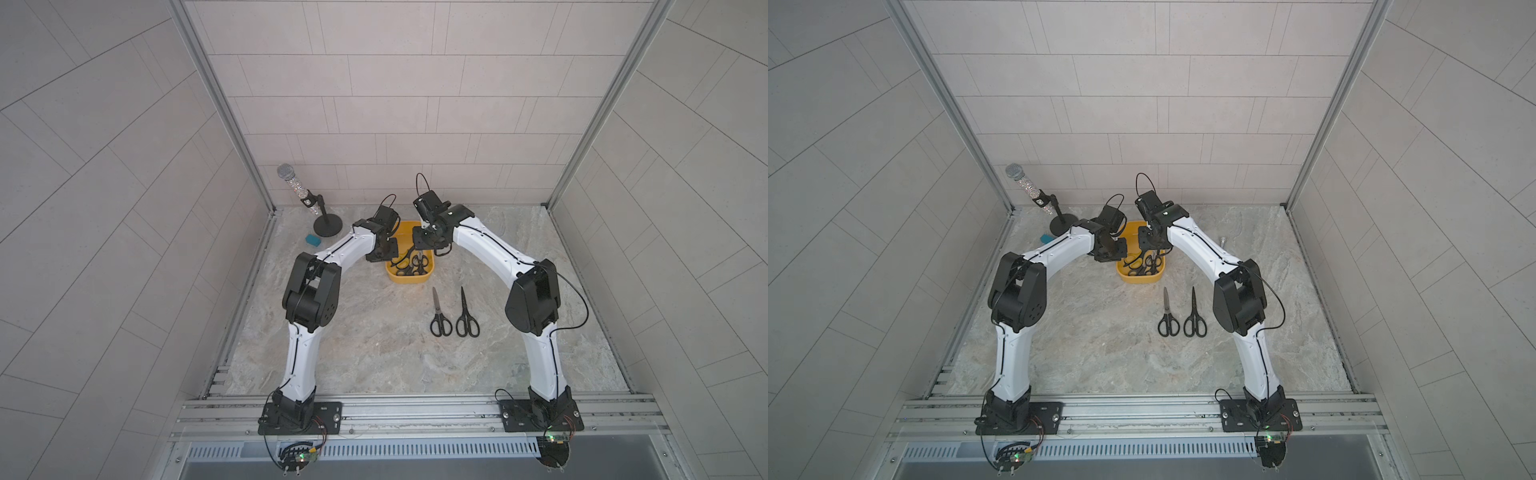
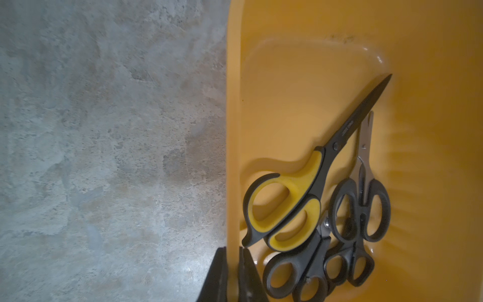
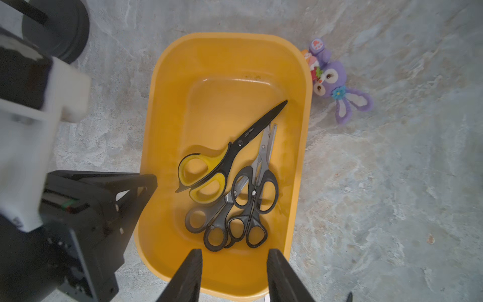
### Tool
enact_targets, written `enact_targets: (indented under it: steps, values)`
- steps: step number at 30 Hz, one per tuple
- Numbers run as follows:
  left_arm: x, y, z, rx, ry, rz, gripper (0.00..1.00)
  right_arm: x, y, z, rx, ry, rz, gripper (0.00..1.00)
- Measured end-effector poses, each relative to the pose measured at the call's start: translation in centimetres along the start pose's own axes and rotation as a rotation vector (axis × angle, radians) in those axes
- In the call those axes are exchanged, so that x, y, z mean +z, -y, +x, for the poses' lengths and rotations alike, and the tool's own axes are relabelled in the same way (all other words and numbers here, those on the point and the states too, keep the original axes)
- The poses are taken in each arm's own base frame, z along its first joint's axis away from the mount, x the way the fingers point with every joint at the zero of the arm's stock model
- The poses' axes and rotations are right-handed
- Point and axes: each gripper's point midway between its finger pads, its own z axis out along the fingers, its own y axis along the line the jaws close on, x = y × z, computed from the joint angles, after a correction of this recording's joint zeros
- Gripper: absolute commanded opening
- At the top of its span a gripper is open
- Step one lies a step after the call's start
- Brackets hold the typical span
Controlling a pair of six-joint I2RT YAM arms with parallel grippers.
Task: Take the scissors out of the storage box
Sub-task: Adjust the storage box at the center of the board, then pick up the scissors from the storage box.
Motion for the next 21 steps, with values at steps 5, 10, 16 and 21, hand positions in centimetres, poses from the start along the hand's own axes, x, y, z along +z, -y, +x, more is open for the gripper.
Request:
enact_targets:
  steps: [5, 10, 16, 21]
  values:
    - [0.2, -0.2, 0.4, -0.007, -0.006, 0.004, 0.25, 0.8, -0.6, 1.6, 0.015, -0.05, 0.013, 0.44]
    - [0.6, -0.6, 1.9, -0.034, -0.059, 0.029, 0.44, 1.7, -1.1, 1.7, 0.031, -0.068, 0.03, 0.43]
    - [-3.5, -2.3, 0.5, -0.086, 0.013, 0.061, 0.45, 4.2, -0.7, 1.8, 0.053, -0.092, 0.083, 0.42]
    - [-9.8, -4.5, -2.2, -0.133, 0.187, 0.085, 0.45, 6.1, -0.4, 1.2, 0.076, -0.095, 0.113, 0.41]
